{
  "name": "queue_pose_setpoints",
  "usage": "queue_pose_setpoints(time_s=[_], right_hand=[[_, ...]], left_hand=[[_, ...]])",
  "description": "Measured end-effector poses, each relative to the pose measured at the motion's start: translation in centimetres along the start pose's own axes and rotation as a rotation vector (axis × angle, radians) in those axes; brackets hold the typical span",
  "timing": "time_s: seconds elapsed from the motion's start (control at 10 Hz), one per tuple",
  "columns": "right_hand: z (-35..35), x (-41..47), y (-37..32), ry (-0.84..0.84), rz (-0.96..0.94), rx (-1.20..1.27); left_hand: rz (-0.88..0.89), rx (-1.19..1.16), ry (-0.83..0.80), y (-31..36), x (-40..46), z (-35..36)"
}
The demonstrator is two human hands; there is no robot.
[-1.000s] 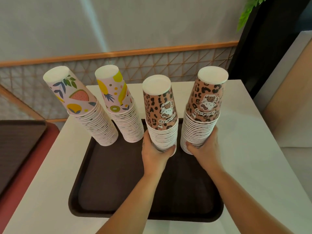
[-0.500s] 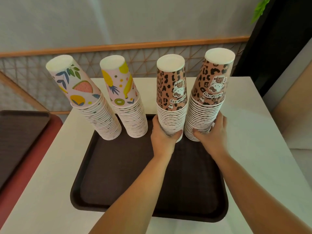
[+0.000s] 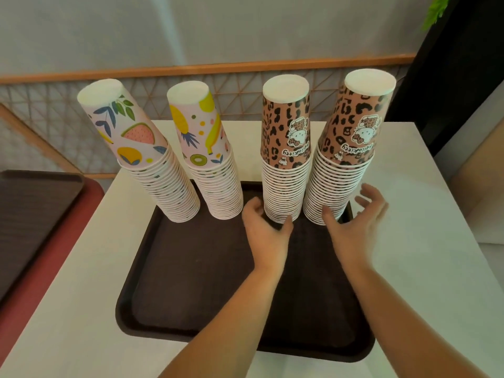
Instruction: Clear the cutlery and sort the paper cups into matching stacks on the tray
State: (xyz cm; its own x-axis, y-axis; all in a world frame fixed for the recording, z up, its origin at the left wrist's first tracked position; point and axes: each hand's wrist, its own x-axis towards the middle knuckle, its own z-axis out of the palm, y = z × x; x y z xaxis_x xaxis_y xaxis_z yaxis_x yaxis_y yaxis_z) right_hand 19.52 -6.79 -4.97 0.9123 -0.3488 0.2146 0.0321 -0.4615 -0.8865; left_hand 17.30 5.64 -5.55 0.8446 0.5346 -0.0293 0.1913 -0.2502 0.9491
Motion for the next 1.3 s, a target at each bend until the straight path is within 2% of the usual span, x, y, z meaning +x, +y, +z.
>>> queue_pose_setpoints(time_s=[0.1,0.2,0.3,0.4,0.9,1.2,1.3], right_hand=[[1.2,-3.3,-0.3,0.066,-0.011,0.089],[2.5,-5.3,-0.4,-0.103,-0.001,0.125],[4.3,-6.2,-0.8,-0.306,0.01,0.126],[5.2,-6.1,-1.3,-0.354,0.025,0.118],[6.1,-7.4,-2.5,-0.404,0.033,0.091],[6.0,-7.5,-2.5,-0.353,0.04,0.042],[5.9,-7.2,-3.2,-0.298,0.072,0.035]], left_hand=[[-0.036,0.052,0.225,-1.1,-1.4,-1.1],[-0.058,0.062,0.333,-1.5,-0.1,-2.2],[-0.087,0.005,0.307,-1.8,2.1,-3.7],[-0.09,-0.052,0.211,-1.9,3.4,-4.7],[-0.081,-0.022,0.172,-2.1,3.7,-5.2],[-0.119,-0.005,0.111,-2.2,2.8,-6.4],[-0.146,-0.026,0.208,-2.0,1.5,-7.8]])
